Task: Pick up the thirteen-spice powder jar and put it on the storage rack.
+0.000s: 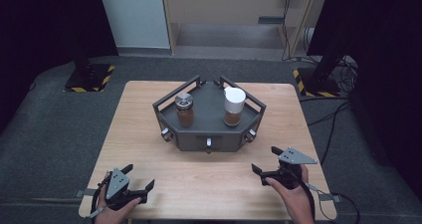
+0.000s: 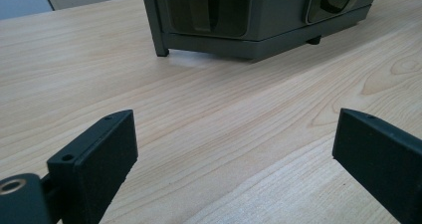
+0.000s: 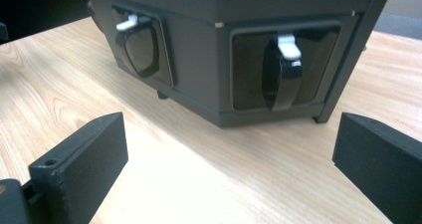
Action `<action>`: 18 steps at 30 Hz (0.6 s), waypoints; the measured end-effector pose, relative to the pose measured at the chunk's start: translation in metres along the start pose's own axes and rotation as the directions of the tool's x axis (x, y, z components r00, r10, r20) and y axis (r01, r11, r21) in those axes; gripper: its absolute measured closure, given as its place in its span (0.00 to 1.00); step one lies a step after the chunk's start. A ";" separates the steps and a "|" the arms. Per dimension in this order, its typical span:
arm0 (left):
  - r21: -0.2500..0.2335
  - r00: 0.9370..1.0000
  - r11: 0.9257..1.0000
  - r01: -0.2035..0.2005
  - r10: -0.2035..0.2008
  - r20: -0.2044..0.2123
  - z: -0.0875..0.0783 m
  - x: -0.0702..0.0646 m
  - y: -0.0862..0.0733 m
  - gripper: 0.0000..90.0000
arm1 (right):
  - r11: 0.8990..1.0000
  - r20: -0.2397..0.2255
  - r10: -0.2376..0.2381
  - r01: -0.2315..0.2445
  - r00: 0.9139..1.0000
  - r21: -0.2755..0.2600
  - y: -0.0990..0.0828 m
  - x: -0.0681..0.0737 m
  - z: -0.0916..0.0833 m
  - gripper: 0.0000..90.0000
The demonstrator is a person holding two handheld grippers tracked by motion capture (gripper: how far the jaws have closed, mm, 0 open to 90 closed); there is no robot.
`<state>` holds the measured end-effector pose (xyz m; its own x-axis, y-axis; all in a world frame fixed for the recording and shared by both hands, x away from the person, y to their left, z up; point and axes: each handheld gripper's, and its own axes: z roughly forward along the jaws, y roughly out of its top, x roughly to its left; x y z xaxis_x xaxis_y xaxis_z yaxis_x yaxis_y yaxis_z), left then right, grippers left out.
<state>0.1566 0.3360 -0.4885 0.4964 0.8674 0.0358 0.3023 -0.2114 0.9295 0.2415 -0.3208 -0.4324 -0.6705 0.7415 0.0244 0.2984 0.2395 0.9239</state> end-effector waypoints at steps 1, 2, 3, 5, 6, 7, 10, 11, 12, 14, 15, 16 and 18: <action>0.002 1.000 1.000 -0.002 0.002 -0.001 0.000 0.000 0.000 0.03 | 1.000 0.002 0.007 -0.007 1.000 0.001 -0.003 0.000 0.000 0.02; 0.002 1.000 1.000 -0.002 0.002 -0.001 0.000 0.000 0.000 0.03 | 1.000 0.004 0.011 -0.011 1.000 0.005 -0.005 -0.001 -0.001 0.02; 0.002 1.000 1.000 -0.004 0.004 -0.001 0.000 0.000 0.000 0.03 | 1.000 0.008 0.016 -0.016 1.000 0.006 -0.007 -0.001 -0.001 0.02; 0.003 1.000 1.000 -0.005 0.005 -0.002 0.000 0.000 0.000 0.03 | 1.000 0.013 0.023 -0.023 1.000 0.013 -0.012 -0.001 -0.002 0.02; 0.003 1.000 1.000 -0.004 0.004 -0.001 -0.001 0.000 0.000 0.03 | 1.000 0.015 0.026 -0.026 1.000 0.015 -0.014 -0.002 -0.003 0.02; 0.002 1.000 1.000 -0.003 0.003 -0.003 -0.001 0.000 0.000 0.03 | 1.000 0.019 0.027 -0.027 0.999 0.016 -0.016 -0.001 -0.005 0.02; -0.003 1.000 1.000 0.001 -0.001 -0.007 -0.002 0.000 -0.001 0.03 | 0.999 0.031 0.040 -0.040 0.999 0.012 -0.025 -0.001 -0.011 0.02; -0.004 1.000 1.000 0.004 -0.004 -0.008 -0.003 0.001 -0.001 0.03 | 0.999 0.036 0.044 -0.044 0.998 0.011 -0.028 -0.001 -0.013 0.02; -0.005 1.000 1.000 0.005 -0.005 -0.009 -0.003 0.001 -0.001 0.03 | 0.999 0.039 0.047 -0.047 0.998 0.012 -0.031 -0.001 -0.015 0.02; -0.005 1.000 1.000 0.004 -0.004 -0.011 -0.003 0.000 -0.001 0.03 | 0.998 0.046 0.059 -0.059 0.997 0.005 -0.036 0.000 -0.019 0.02; -0.005 1.000 1.000 0.003 -0.003 -0.011 -0.003 0.000 -0.001 0.03 | 0.998 0.049 0.066 -0.066 0.997 0.003 -0.038 0.000 -0.021 0.02; -0.003 1.000 1.000 0.002 -0.002 -0.011 -0.003 0.000 -0.001 0.03 | 0.997 0.050 0.071 -0.071 0.996 0.000 -0.041 0.000 -0.022 0.02; -0.003 1.000 1.000 0.003 -0.003 -0.012 -0.003 0.000 -0.002 0.03 | 0.997 0.056 0.081 -0.081 0.995 -0.003 -0.046 0.001 -0.025 0.02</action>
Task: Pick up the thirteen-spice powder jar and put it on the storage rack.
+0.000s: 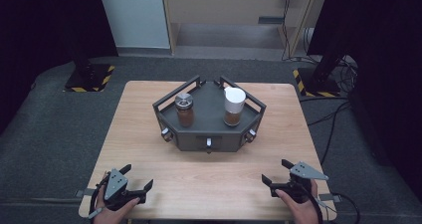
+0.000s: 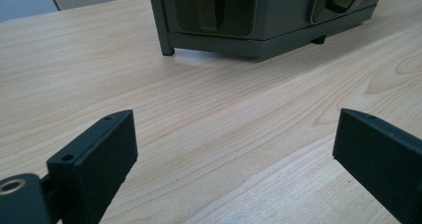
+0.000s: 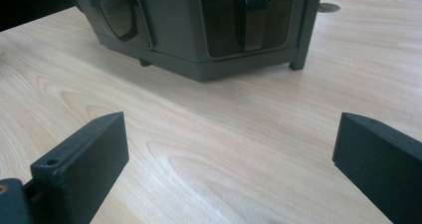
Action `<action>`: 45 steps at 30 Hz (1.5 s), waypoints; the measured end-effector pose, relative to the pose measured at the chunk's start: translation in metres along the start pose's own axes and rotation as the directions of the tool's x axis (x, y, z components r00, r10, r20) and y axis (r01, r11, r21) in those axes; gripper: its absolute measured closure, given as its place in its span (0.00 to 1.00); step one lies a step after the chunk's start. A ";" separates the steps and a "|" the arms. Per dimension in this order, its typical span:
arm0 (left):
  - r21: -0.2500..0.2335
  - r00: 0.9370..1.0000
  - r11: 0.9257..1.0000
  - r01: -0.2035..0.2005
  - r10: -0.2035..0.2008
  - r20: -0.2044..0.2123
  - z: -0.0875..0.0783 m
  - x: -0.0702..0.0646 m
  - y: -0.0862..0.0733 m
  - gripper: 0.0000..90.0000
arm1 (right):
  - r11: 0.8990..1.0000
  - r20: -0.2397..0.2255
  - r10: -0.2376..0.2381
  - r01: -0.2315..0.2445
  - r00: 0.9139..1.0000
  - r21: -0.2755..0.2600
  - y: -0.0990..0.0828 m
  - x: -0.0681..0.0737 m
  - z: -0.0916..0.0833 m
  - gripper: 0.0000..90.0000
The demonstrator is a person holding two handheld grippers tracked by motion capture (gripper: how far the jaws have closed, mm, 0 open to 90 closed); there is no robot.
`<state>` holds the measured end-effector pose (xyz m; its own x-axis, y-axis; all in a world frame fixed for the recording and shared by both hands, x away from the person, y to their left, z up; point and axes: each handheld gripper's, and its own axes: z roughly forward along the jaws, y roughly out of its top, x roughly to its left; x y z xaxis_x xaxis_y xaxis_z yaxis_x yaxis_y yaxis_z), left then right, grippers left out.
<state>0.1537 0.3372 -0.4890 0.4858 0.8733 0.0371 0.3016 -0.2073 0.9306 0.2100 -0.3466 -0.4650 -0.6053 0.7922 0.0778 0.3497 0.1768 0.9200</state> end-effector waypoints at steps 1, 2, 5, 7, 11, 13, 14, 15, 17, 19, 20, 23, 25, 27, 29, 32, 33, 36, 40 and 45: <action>-0.001 1.000 1.000 -0.001 0.001 0.000 0.000 0.000 0.000 0.03 | 1.000 0.001 0.004 -0.004 1.000 -0.001 -0.002 0.000 -0.001 0.02; -0.001 1.000 1.000 -0.002 0.002 0.000 0.000 -0.001 0.000 0.03 | 1.000 0.002 0.004 -0.004 1.000 0.002 -0.004 0.000 -0.002 0.02; -0.005 1.000 1.000 -0.004 0.004 0.004 0.000 0.000 0.000 0.03 | 1.000 0.010 0.004 -0.004 1.000 0.009 -0.008 0.000 -0.003 0.02; -0.003 1.000 1.000 0.002 -0.002 0.008 0.000 0.001 -0.002 0.03 | 1.000 0.017 0.018 -0.018 1.000 0.000 -0.010 0.000 -0.005 0.02; -0.001 1.000 1.000 0.007 -0.007 0.006 0.000 0.002 -0.003 0.03 | 1.000 0.018 0.017 -0.017 1.000 0.007 -0.014 0.000 -0.008 0.02; -0.001 1.000 1.000 0.004 -0.004 0.005 0.001 0.001 -0.004 0.03 | 1.000 0.020 0.021 -0.021 1.000 0.013 -0.015 0.000 -0.008 0.02; 0.001 1.000 1.000 0.001 -0.001 0.004 0.001 0.001 -0.004 0.03 | 1.000 0.020 0.024 -0.025 0.999 0.014 -0.016 -0.001 -0.008 0.02; 0.002 1.000 1.000 0.001 -0.001 0.005 0.001 0.001 -0.004 0.03 | 1.000 0.020 0.029 -0.029 0.999 0.011 -0.016 -0.001 -0.008 0.02; 0.004 1.000 1.000 -0.005 0.005 0.006 0.001 0.000 -0.004 0.03 | 0.999 0.018 0.031 -0.032 0.999 0.007 -0.017 -0.001 -0.010 0.02; 0.001 1.000 1.000 -0.007 0.007 0.003 0.001 -0.002 -0.003 0.03 | 0.999 0.019 0.036 -0.036 0.999 0.002 -0.018 -0.001 -0.011 0.02; 0.000 1.000 1.000 -0.010 0.010 0.002 0.001 -0.003 -0.003 0.03 | 0.999 0.017 0.043 -0.043 0.999 0.000 -0.019 -0.002 -0.012 0.02; -0.001 1.000 1.000 -0.012 0.012 0.001 0.001 -0.003 -0.003 0.03 | 0.999 0.017 0.049 -0.049 0.999 -0.001 -0.020 -0.003 -0.012 0.02; 0.001 1.000 1.000 -0.010 0.010 -0.001 0.000 -0.003 -0.003 0.03 | 0.998 0.018 0.060 -0.060 0.998 0.001 -0.023 -0.004 -0.013 0.02; 0.002 1.000 1.000 -0.009 0.009 0.000 0.001 -0.003 -0.003 0.03 | 0.998 0.017 0.065 -0.065 0.998 0.001 -0.023 -0.005 -0.013 0.02; 0.004 1.000 1.000 -0.006 0.006 0.001 0.001 -0.003 -0.003 0.03 | 0.998 0.018 0.066 -0.066 0.998 -0.002 -0.023 -0.005 -0.013 0.02; 0.003 1.000 1.000 -0.006 0.006 0.003 0.001 -0.003 -0.003 0.03 | 0.998 0.018 0.070 -0.070 0.997 -0.007 -0.023 -0.006 -0.013 0.02; 0.003 1.000 1.000 -0.006 0.006 0.004 0.002 -0.003 -0.003 0.03 | 0.997 0.019 0.071 -0.071 0.997 -0.008 -0.023 -0.006 -0.013 0.02; 0.001 1.000 1.000 -0.002 0.002 0.007 0.002 -0.003 -0.003 0.03 | 0.997 0.018 0.075 -0.075 0.997 -0.010 -0.024 -0.007 -0.013 0.02; 0.003 1.000 1.000 -0.001 0.001 0.008 0.003 -0.004 -0.003 0.03 | 0.996 0.014 0.086 -0.086 0.996 -0.013 -0.025 -0.009 -0.010 0.02; 0.004 1.000 1.000 -0.005 0.005 0.000 0.002 -0.004 -0.002 0.03 | 0.996 0.010 0.086 -0.086 0.996 -0.015 -0.025 -0.012 -0.007 0.02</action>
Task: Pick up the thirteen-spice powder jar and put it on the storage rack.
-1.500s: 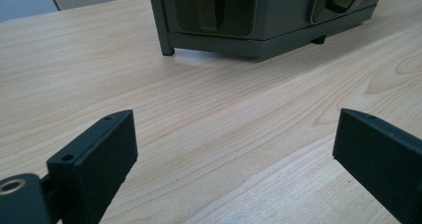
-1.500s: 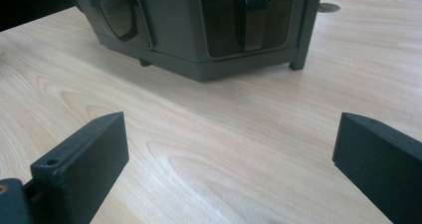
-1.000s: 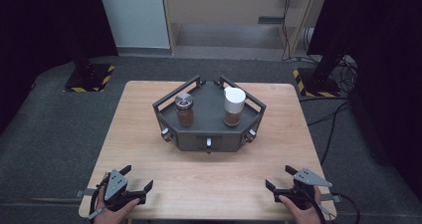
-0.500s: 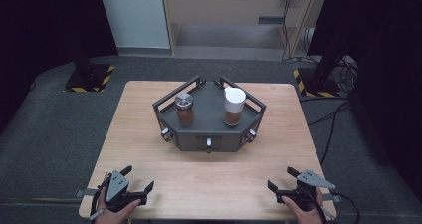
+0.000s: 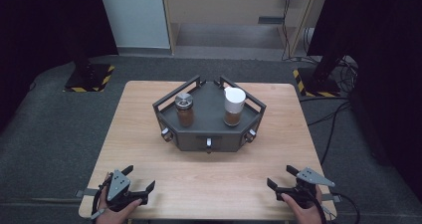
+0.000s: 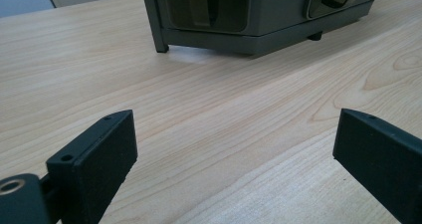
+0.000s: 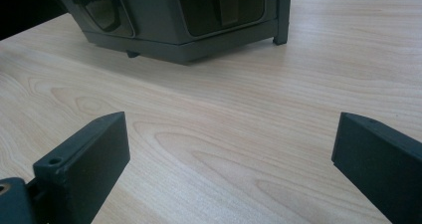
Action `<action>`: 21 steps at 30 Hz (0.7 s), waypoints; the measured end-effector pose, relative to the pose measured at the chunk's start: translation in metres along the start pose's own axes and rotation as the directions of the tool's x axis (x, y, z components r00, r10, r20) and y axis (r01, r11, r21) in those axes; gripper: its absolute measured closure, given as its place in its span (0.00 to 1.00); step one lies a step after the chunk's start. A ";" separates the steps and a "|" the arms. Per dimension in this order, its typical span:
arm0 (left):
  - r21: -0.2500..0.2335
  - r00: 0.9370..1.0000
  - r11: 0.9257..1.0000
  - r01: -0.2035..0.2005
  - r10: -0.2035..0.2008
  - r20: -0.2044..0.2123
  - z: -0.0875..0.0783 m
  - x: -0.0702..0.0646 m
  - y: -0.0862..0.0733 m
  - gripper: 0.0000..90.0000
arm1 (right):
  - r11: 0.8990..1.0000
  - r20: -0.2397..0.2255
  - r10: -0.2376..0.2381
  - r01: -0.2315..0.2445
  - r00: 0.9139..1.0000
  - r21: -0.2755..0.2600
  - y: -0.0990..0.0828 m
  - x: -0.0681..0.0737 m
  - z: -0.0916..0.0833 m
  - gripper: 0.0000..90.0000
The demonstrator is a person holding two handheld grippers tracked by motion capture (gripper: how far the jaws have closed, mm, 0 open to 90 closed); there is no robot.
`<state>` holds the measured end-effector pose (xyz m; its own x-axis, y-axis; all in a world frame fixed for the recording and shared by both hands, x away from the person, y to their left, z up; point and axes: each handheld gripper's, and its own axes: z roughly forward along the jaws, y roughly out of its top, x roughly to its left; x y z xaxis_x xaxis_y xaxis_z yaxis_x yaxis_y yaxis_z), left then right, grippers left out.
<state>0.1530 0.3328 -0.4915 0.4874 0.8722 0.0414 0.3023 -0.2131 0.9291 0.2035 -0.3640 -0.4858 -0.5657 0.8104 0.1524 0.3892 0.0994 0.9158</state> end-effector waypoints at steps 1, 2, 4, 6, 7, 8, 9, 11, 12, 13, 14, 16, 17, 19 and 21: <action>-0.002 1.000 1.000 0.003 -0.003 -0.001 -0.001 0.000 0.000 0.03 | 1.000 -0.001 0.004 -0.004 1.000 -0.003 0.000 -0.001 0.000 0.02; -0.002 1.000 1.000 0.004 -0.004 -0.002 -0.002 0.000 -0.001 0.03 | 1.000 -0.003 0.008 -0.008 1.000 -0.004 -0.001 -0.001 0.000 0.02; -0.002 1.000 1.000 0.002 -0.002 -0.003 -0.001 0.000 0.000 0.03 | 1.000 -0.003 0.007 -0.007 1.000 0.000 -0.002 -0.001 -0.001 0.03; -0.005 1.000 1.000 0.002 -0.002 -0.004 -0.001 0.001 0.000 0.03 | 1.000 0.000 0.009 -0.009 1.000 0.003 -0.002 -0.002 -0.001 0.03; -0.006 1.000 1.000 0.003 -0.003 -0.004 -0.001 0.001 0.000 0.03 | 1.000 0.004 0.013 -0.013 1.000 -0.001 -0.002 -0.003 -0.002 0.03; -0.006 1.000 1.000 0.002 -0.002 -0.003 -0.001 0.001 0.000 0.03 | 1.000 0.007 0.020 -0.020 1.000 -0.005 -0.002 -0.003 -0.003 0.03; -0.005 1.000 1.000 -0.002 0.002 -0.001 -0.001 0.001 0.000 0.03 | 1.000 0.010 0.022 -0.022 1.000 -0.008 -0.002 -0.003 -0.004 0.03; -0.002 1.000 1.000 -0.004 0.004 0.003 0.000 0.001 0.000 0.03 | 1.000 0.014 0.024 -0.024 1.000 -0.013 -0.002 -0.004 -0.006 0.03; -0.001 1.000 1.000 -0.005 0.005 0.003 0.000 0.000 0.000 0.03 | 1.000 0.015 0.024 -0.024 1.000 -0.014 -0.001 -0.004 -0.007 0.03; -0.001 1.000 1.000 -0.004 0.004 0.004 0.000 0.000 0.000 0.03 | 1.000 0.016 0.023 -0.023 1.000 -0.014 -0.001 -0.004 -0.007 0.04; 0.000 1.000 1.000 -0.005 0.005 0.005 0.000 0.000 0.000 0.03 | 1.000 0.018 0.027 -0.026 0.999 -0.015 -0.001 -0.004 -0.008 0.04; 0.000 1.000 1.000 -0.005 0.005 0.004 0.000 0.000 0.000 0.03 | 0.999 0.019 0.030 -0.030 0.999 -0.017 -0.002 -0.004 -0.008 0.04; 0.000 1.000 1.000 -0.006 0.006 0.003 -0.001 0.000 0.000 0.03 | 0.999 0.020 0.032 -0.032 0.999 -0.017 -0.002 -0.004 -0.009 0.04; 0.000 1.000 1.000 -0.005 0.005 -0.002 -0.001 -0.001 0.000 0.03 | 0.999 0.020 0.030 -0.030 0.999 -0.015 -0.002 -0.003 -0.009 0.04; 0.002 1.000 1.000 -0.003 0.003 -0.003 -0.001 0.000 0.000 0.03 | 0.999 0.022 0.031 -0.031 0.999 -0.012 -0.002 -0.003 -0.009 0.04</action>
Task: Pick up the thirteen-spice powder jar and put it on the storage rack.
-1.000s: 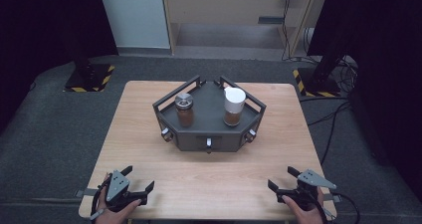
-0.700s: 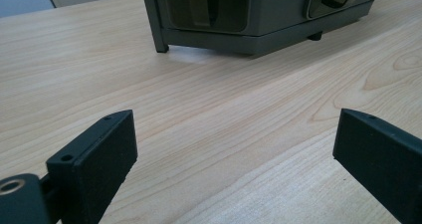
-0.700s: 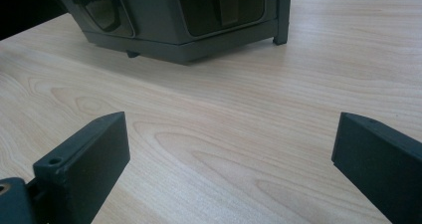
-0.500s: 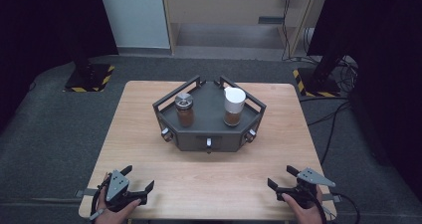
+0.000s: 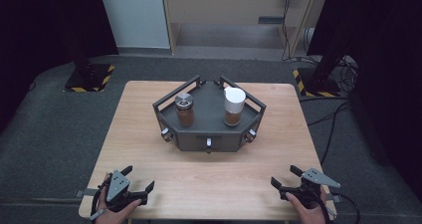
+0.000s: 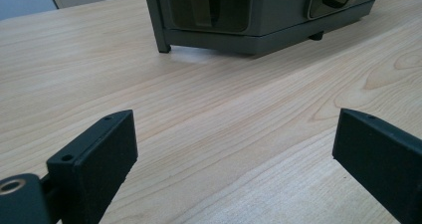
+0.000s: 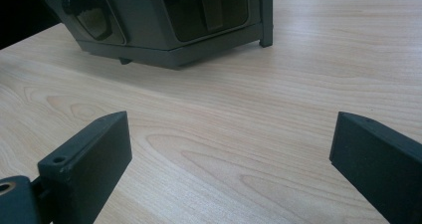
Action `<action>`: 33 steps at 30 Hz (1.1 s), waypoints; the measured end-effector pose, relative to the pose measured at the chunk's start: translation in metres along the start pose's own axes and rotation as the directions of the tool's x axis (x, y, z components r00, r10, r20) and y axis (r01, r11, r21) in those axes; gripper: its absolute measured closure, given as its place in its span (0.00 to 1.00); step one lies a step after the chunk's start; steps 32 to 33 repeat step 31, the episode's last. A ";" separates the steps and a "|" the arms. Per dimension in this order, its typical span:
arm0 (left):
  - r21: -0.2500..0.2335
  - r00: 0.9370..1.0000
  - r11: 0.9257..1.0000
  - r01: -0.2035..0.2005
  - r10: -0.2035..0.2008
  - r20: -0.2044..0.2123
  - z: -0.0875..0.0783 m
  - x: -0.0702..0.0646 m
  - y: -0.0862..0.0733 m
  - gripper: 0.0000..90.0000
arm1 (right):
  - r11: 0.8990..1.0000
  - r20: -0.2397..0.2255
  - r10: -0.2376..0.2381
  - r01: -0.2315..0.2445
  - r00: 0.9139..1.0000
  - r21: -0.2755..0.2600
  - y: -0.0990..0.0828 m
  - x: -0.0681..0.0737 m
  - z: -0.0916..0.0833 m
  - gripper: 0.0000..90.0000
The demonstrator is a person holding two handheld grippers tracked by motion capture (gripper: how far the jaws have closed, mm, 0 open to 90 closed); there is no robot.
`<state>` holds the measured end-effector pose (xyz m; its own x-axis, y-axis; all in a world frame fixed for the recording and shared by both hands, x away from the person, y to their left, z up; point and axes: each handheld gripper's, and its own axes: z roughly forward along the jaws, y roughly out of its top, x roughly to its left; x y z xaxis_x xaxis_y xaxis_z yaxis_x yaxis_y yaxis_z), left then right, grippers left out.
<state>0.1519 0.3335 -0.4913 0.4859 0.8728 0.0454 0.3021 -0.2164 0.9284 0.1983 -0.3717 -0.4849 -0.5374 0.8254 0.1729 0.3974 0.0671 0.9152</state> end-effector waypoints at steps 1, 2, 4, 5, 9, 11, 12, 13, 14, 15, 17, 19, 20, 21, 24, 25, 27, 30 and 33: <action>0.001 1.000 1.000 0.000 0.000 -0.001 0.000 0.000 0.000 0.03 | 1.000 0.001 0.001 -0.001 1.000 0.000 0.000 0.000 0.000 0.04; 0.003 1.000 1.000 0.002 -0.002 -0.001 0.000 0.000 0.000 0.03 | 1.000 0.001 0.001 -0.001 1.000 0.000 0.000 0.000 0.000 0.04; 0.006 1.000 1.000 0.002 -0.002 -0.001 0.000 0.001 -0.001 0.03 | 1.000 0.004 0.004 -0.004 1.000 -0.001 0.000 0.000 -0.001 0.04; 0.006 1.000 1.000 0.003 -0.003 0.000 0.000 0.001 -0.001 0.03 | 1.000 0.005 0.005 -0.005 1.000 -0.001 0.000 0.000 -0.001 0.04; 0.010 1.000 1.000 0.000 0.000 0.003 0.001 0.001 -0.001 0.03 | 1.000 0.008 0.008 -0.008 1.000 0.002 -0.001 0.000 -0.001 0.04; 0.012 1.000 1.000 0.003 -0.003 0.004 0.002 0.001 -0.002 0.03 | 1.000 0.007 0.008 -0.008 1.000 0.002 -0.002 0.000 -0.001 0.04; 0.011 1.000 1.000 0.001 -0.001 0.004 0.002 0.001 -0.002 0.03 | 1.000 0.007 0.010 -0.010 1.000 0.002 -0.002 -0.001 -0.001 0.04; 0.012 1.000 1.000 0.002 -0.002 0.002 0.002 0.002 -0.002 0.03 | 1.000 0.007 0.011 -0.011 1.000 0.003 -0.002 -0.001 0.000 0.04; 0.011 1.000 1.000 0.004 -0.004 0.001 0.002 0.002 -0.002 0.03 | 1.000 0.007 0.013 -0.013 1.000 0.004 -0.002 -0.001 0.000 0.04; 0.011 1.000 1.000 0.003 -0.003 0.001 0.002 0.002 -0.002 0.03 | 1.000 0.008 0.013 -0.013 1.000 0.006 -0.003 -0.001 0.000 0.04; 0.011 1.000 1.000 0.002 -0.002 0.001 0.002 0.002 -0.002 0.03 | 1.000 0.008 0.015 -0.016 1.000 0.008 -0.003 -0.002 0.001 0.04; 0.010 1.000 1.000 0.001 -0.001 0.002 0.002 0.002 -0.001 0.03 | 1.000 0.009 0.013 -0.013 1.000 0.009 -0.003 -0.002 0.001 0.04; 0.010 1.000 1.000 0.001 -0.001 0.003 0.002 0.001 -0.001 0.03 | 1.000 0.008 0.013 -0.013 1.000 0.007 -0.003 -0.002 0.001 0.04; 0.009 1.000 1.000 0.000 0.000 0.004 0.002 0.001 -0.001 0.03 | 1.000 0.008 0.013 -0.013 1.000 0.006 -0.003 -0.002 0.001 0.04; 0.008 1.000 1.000 -0.006 0.006 0.005 0.001 0.000 0.001 0.03 | 1.000 0.008 0.013 -0.013 1.000 0.004 -0.002 -0.001 0.000 0.04; 0.009 1.000 1.000 -0.007 0.007 0.005 0.001 0.000 0.001 0.03 | 1.000 0.007 0.013 -0.013 1.000 0.004 -0.002 -0.002 0.000 0.03; 0.009 1.000 1.000 -0.010 0.010 0.004 0.000 0.000 0.002 0.03 | 1.000 0.008 0.013 -0.013 1.000 0.003 -0.002 -0.001 0.000 0.03; 0.012 1.000 1.000 -0.015 0.015 -0.002 -0.001 -0.001 0.004 0.03 | 1.000 0.008 0.010 -0.010 1.000 0.000 -0.001 -0.001 -0.001 0.03; 0.014 1.000 1.000 -0.014 0.014 -0.003 -0.001 -0.001 0.005 0.03 | 1.000 0.008 0.009 -0.009 1.000 -0.001 -0.001 -0.001 -0.001 0.03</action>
